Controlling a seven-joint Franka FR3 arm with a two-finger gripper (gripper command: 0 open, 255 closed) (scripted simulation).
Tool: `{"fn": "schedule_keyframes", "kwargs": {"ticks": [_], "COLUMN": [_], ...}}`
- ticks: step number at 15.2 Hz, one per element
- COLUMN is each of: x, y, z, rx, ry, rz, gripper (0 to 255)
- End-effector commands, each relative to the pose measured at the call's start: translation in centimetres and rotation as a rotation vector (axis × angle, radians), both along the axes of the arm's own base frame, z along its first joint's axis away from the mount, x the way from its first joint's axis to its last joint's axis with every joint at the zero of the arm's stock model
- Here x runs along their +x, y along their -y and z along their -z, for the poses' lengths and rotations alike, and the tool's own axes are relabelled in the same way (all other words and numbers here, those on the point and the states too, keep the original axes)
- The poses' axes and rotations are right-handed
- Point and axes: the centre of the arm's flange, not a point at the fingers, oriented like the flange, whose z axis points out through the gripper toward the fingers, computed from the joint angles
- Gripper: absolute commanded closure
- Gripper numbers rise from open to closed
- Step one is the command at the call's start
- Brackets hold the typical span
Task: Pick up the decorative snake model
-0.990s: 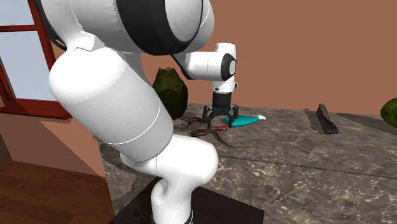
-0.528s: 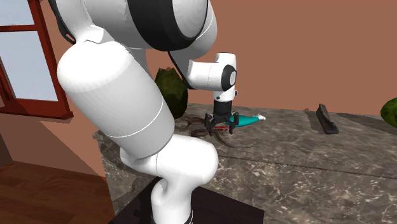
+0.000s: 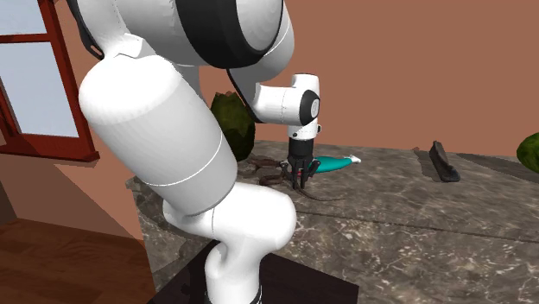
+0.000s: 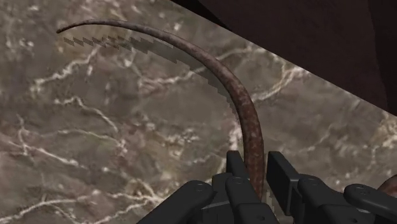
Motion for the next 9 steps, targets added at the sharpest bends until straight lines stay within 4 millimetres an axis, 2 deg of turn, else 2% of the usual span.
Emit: {"fn": "schedule_keyframes", "kwargs": {"ticks": [1,4,9], "x": [-0.1,0.0,0.0], "y": [-0.1,0.0,0.0], "z": [0.2,0.5,-2.1], "rx": [0.000,0.001,0.001], "ry": [-0.005,-0.005,-0.005], "rz": [-0.002,-0.002,-0.002], "gripper": [255,255,255]}}
